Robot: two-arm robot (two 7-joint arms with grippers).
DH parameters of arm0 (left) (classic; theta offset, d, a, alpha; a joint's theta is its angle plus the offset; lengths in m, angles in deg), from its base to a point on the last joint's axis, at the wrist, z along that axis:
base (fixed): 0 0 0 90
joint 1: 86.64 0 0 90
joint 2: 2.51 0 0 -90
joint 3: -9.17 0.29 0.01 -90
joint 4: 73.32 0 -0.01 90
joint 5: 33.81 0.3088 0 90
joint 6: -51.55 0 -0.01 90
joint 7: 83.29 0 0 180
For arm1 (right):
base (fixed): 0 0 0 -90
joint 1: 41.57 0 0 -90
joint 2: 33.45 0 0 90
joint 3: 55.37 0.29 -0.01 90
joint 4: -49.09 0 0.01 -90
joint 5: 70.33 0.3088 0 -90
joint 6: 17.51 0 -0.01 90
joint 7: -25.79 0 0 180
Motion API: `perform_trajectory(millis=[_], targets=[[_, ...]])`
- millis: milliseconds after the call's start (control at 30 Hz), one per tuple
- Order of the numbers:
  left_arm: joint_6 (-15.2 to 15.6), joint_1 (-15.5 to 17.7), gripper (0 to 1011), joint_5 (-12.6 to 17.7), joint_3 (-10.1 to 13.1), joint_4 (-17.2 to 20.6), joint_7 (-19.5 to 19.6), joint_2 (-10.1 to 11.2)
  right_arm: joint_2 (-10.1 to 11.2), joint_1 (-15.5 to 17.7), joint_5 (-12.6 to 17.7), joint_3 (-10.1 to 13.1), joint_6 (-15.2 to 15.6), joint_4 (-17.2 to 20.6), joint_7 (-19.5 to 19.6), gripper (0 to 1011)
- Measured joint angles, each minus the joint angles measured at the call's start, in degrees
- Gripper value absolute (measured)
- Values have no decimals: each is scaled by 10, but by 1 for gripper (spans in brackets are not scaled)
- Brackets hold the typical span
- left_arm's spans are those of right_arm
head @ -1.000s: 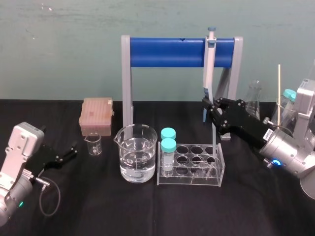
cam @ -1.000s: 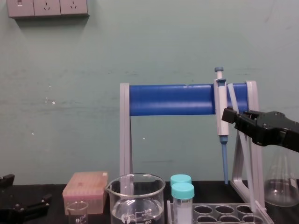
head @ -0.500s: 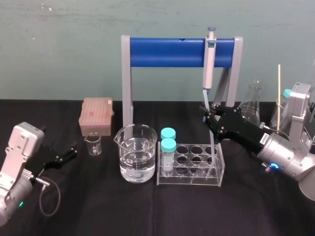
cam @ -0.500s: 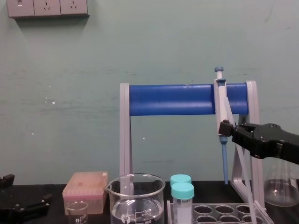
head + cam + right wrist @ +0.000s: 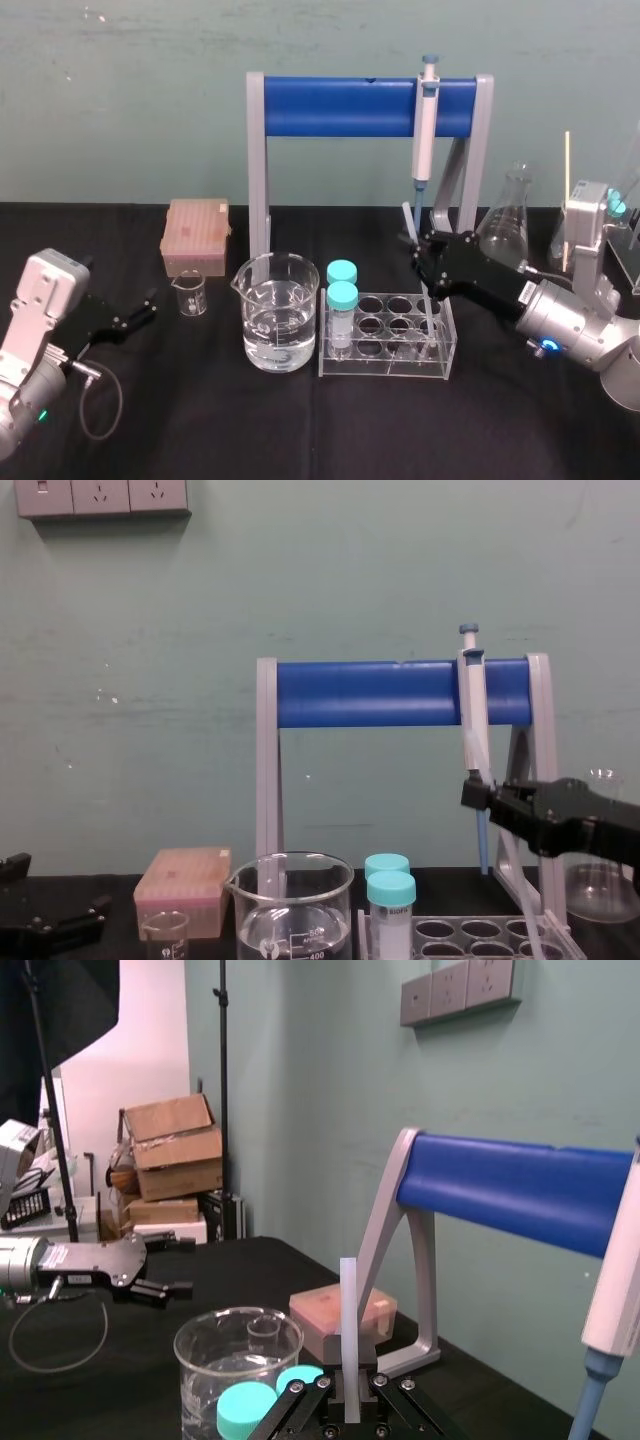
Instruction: Pick up the stirring rod with one hand, then place it down.
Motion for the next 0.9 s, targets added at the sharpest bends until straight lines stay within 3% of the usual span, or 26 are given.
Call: perform_trajectory(millis=[400, 900], targets=[[0, 0, 1000, 0, 0, 0, 0, 0, -15, -22, -14, -11, -11, -55, -21, 71], [0, 0, 1000, 0, 0, 0, 0, 0, -15, -23, -23, -13, -10, -57, -15, 71]])
